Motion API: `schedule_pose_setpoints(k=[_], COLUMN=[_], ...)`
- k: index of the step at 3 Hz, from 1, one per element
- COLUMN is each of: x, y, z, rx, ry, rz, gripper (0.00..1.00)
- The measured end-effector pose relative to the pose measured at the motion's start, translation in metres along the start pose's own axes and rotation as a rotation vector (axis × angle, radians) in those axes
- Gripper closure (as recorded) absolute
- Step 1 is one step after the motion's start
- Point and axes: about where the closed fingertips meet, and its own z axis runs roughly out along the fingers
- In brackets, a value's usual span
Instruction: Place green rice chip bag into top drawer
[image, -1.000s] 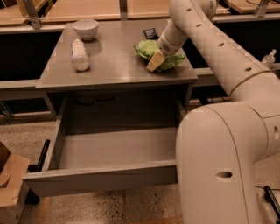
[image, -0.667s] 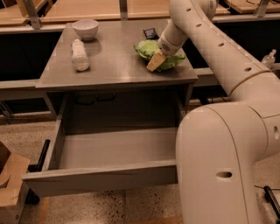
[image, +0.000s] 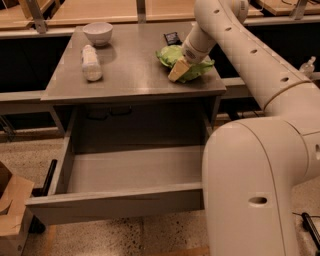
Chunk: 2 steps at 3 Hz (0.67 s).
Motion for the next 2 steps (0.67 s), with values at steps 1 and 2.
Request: schedule_pose_setpoints(k=[1,2], x=[0.014,0.042], y=[0.017,0.056], z=[-0.013,-0.051], rx=[-0.029,-0.083], ry=[0.038,0.104], rz=[0.032,0.117], gripper=[0.41,0.63])
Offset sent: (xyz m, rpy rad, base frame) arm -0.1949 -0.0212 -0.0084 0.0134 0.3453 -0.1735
